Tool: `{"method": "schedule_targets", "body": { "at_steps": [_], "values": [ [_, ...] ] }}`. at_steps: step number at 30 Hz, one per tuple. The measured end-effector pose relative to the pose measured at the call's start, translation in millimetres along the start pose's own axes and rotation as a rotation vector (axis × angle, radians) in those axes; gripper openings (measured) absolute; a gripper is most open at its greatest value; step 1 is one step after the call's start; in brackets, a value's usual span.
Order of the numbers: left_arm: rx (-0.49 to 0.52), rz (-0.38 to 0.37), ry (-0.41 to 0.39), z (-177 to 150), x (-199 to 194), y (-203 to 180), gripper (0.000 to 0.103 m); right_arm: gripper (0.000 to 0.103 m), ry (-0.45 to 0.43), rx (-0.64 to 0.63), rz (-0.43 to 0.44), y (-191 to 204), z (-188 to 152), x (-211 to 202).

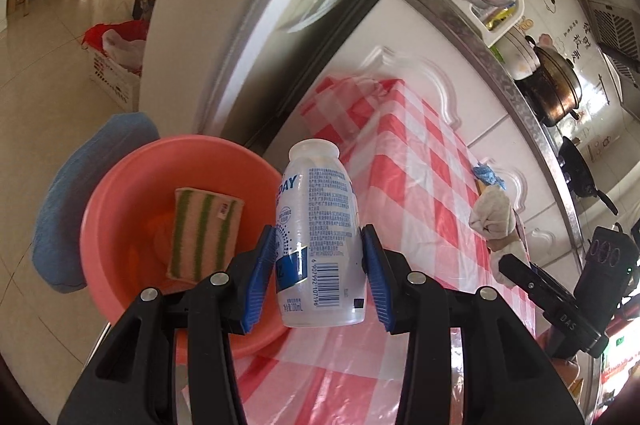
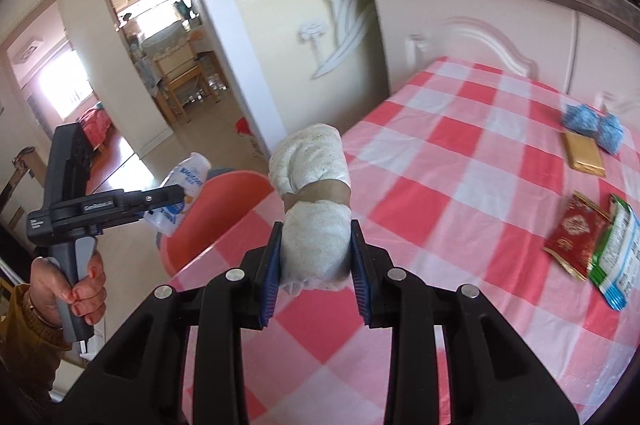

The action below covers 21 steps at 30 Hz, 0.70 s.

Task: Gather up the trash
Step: 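Carry the bottle and tissue bundle over the orange bucket and open both grippers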

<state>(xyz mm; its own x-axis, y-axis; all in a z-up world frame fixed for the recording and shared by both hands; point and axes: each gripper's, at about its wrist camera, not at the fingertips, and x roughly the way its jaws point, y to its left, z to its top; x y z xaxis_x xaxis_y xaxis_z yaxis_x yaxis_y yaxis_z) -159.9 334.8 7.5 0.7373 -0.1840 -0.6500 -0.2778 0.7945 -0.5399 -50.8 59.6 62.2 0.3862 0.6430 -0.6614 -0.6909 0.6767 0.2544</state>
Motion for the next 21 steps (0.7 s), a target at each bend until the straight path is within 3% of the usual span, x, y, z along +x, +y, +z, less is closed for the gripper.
{"method": "schedule_targets", "body": {
  "at_steps": [12,21],
  "values": [
    [-0.071,0.076,0.014,-6.0,-0.7,41.5,0.045,0.033,0.122,-0.160,0.110,78.0,9.1,53.7],
    [-0.095,0.105,0.035,-11.2,5.7,59.3,0.045,0.033,0.219,-0.209,0.163,110.1,10.5,94.8]
  ]
}}
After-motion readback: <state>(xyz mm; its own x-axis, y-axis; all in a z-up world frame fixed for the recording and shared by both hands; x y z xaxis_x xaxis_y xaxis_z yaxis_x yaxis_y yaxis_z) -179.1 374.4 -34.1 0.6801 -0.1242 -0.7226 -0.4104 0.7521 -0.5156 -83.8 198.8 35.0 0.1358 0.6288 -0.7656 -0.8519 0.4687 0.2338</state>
